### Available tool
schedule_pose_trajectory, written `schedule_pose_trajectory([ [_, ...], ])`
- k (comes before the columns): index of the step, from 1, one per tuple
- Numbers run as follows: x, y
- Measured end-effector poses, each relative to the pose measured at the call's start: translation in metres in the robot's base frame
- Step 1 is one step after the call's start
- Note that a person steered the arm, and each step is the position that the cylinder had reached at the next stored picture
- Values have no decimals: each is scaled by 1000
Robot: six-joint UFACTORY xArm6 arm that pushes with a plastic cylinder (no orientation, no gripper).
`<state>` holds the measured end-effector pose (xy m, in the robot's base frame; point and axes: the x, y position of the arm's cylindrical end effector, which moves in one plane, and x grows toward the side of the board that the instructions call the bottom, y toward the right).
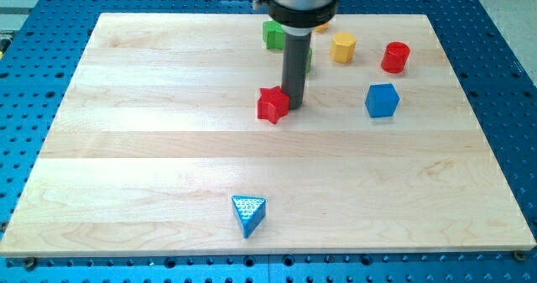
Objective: Place the red circle diagonal to the red star
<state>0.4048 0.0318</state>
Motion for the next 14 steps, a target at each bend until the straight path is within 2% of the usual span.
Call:
schedule_pose_trajectory([
  [1,-5,52],
  [2,-29,149],
  [3,-47,197],
  [4,-32,200],
  [6,44,153],
  [7,35,195],
  [8,-25,252],
  [9,-88,248],
  [10,-102,224],
  [12,-103,185],
  [13,-78,165],
  [14,-89,164],
])
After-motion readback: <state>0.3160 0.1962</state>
